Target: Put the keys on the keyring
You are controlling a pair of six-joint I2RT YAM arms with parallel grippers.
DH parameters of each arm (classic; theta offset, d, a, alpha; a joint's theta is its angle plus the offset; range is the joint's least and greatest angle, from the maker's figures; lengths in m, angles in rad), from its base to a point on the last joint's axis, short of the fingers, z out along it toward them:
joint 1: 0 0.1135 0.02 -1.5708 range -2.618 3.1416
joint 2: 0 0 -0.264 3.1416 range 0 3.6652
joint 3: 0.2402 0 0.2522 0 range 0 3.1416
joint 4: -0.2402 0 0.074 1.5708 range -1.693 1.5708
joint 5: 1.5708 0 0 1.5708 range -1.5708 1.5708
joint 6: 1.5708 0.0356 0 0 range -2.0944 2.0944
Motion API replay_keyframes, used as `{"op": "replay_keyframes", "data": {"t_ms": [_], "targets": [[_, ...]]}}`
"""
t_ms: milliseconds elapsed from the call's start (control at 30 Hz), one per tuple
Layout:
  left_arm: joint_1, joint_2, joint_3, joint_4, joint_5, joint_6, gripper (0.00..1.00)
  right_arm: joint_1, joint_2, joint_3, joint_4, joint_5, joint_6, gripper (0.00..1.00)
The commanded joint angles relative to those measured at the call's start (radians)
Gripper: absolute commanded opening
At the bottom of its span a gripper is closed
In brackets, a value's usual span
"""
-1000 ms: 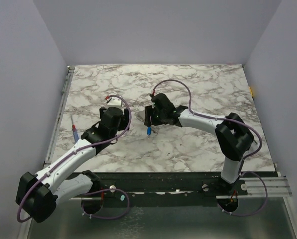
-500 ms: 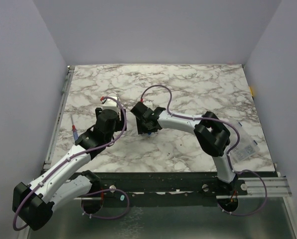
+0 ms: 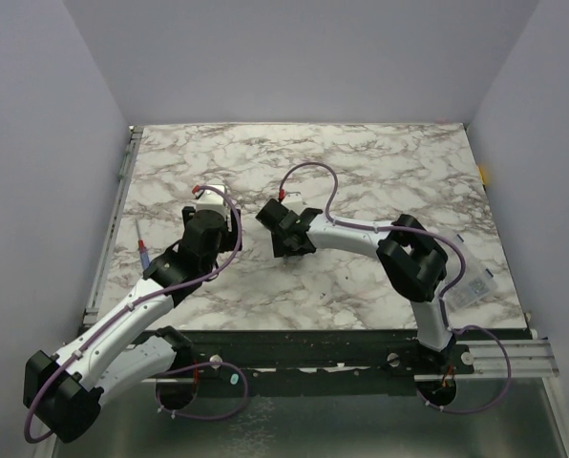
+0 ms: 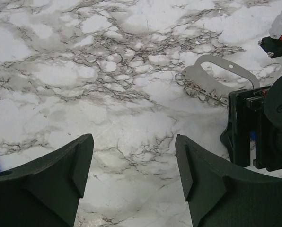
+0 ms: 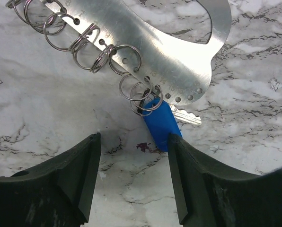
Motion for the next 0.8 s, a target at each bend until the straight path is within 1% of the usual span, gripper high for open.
{"op": "replay_keyframes", "data": {"t_ms": [0,133,200,367,533,667,767], "targets": [[0.006,-0.011,-0.008,-0.012,0.0,0.016,0.76,-0.004,-0.008,-0.02,-0.003,0.056,-0.013,0.64],[0.005,-0.005,-0.008,-0.011,0.002,0.019,0.76,-0.004,-0.08,-0.067,0.065,0.055,-0.047,0.63],[0.006,-0.002,-0.007,-0.011,0.004,0.022,0.76,-0.004,-0.099,-0.069,0.072,0.072,-0.07,0.63],[0.005,0.006,-0.006,-0.011,0.008,0.027,0.76,-0.006,-0.156,-0.123,0.175,0.052,-0.191,0.64],[0.006,0.012,-0.007,-0.012,0.008,0.031,0.76,-0.047,-0.138,-0.149,0.218,-0.06,-0.26,0.66],[0.006,0.017,-0.008,-0.011,0.01,0.032,0.76,-0.083,-0.106,-0.17,0.237,-0.16,-0.288,0.64],[0.005,0.02,-0.007,-0.012,0.009,0.031,0.76,-0.108,-0.1,-0.189,0.254,-0.194,-0.292,0.62]]}}
